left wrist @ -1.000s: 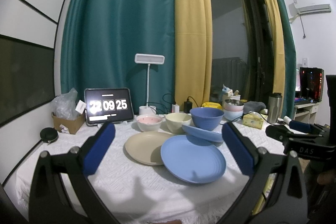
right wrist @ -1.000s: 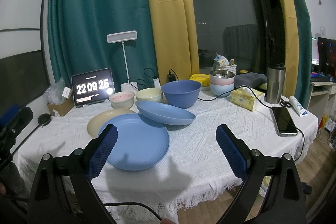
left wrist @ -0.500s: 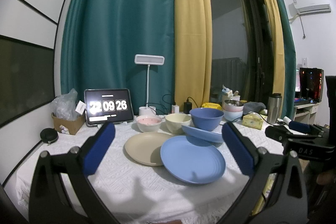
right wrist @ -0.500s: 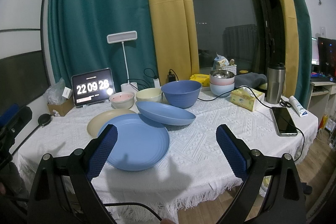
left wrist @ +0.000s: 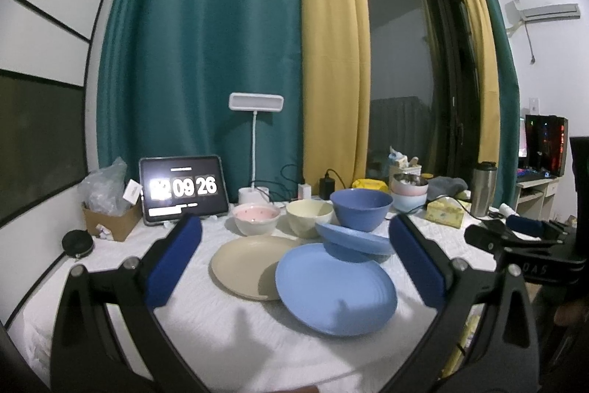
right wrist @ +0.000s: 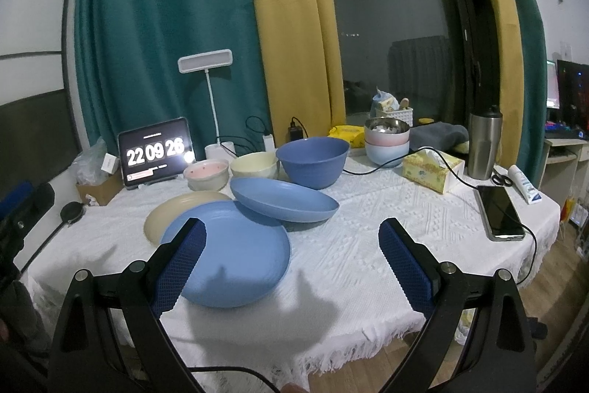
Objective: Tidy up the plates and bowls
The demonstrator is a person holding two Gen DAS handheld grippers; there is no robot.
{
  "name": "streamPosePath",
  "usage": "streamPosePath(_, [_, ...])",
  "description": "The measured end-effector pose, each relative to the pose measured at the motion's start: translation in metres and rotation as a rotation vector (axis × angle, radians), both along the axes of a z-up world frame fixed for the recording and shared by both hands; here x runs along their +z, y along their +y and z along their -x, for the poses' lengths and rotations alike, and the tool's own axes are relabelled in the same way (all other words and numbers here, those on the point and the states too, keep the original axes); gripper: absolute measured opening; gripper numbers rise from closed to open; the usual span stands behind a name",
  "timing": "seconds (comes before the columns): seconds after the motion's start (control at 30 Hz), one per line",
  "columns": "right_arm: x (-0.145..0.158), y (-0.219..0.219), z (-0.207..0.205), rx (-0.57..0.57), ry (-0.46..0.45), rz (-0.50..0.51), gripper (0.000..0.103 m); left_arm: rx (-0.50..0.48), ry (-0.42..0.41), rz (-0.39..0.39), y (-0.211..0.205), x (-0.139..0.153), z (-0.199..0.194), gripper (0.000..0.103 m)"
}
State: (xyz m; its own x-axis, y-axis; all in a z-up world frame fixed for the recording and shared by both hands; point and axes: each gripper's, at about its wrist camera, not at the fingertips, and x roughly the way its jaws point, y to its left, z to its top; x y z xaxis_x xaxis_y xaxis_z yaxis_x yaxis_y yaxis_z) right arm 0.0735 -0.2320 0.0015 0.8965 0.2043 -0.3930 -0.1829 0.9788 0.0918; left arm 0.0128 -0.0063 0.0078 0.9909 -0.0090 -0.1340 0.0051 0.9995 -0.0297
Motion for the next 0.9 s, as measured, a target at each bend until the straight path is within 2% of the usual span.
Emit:
streamPosePath(0.27, [-0.002, -0.006, -0.030, -0.017, 0.036, -0.010, 0.097, -0.003, 0.034, -0.012, -0.008, 0.002, -0.043, 0.102])
streamPosePath(0.9, [-0.010, -0.034, -0.130, -0.051, 0.124, -0.027, 0.097, -0.010, 0.123, -0.033, -0.032, 0.007, -0.145, 0.102])
